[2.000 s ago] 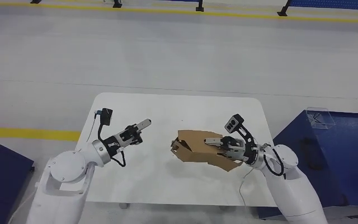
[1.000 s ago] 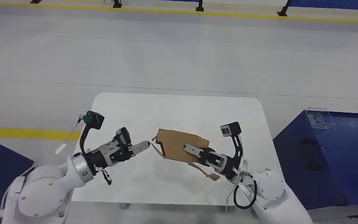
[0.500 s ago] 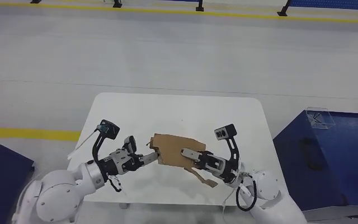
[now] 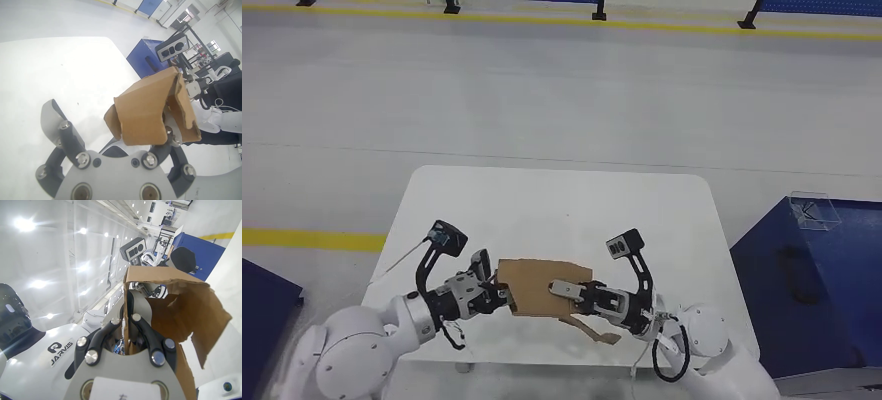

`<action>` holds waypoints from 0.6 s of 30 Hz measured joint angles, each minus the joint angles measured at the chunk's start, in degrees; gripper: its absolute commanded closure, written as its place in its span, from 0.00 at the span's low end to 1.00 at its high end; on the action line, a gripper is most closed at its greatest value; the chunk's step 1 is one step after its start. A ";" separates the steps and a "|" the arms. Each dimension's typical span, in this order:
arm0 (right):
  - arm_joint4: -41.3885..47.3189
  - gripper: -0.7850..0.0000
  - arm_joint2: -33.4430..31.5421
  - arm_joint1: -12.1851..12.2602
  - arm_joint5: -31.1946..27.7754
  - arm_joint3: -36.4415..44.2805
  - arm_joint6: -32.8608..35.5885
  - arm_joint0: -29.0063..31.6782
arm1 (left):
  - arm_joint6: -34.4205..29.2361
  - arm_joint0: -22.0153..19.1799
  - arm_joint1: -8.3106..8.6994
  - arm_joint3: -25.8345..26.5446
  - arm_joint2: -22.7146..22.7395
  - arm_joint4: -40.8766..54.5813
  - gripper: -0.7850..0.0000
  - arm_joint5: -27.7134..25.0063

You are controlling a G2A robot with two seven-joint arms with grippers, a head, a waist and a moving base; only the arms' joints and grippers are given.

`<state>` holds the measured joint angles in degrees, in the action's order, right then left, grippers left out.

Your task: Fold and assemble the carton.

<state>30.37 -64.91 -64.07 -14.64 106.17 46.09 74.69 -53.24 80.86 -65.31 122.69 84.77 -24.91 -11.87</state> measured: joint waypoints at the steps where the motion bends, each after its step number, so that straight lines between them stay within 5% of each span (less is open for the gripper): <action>1: 0.47 1.00 0.12 -0.07 -0.06 -0.10 -0.12 -0.10 | -0.04 0.03 0.06 0.04 -0.10 -0.43 0.00 -0.18; 11: 24.25 1.00 -0.78 -0.81 6.92 -6.11 8.06 -1.98 | 7.87 2.56 0.57 -0.09 7.25 7.34 0.00 -3.28; 18: 32.51 1.00 1.90 -1.75 12.10 -11.71 13.95 -4.79 | 10.15 4.79 1.06 2.17 11.51 6.32 0.00 -5.60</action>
<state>62.88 -63.01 -65.81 -2.55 94.46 60.04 69.90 -43.08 85.65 -64.25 124.86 96.28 -18.59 -17.47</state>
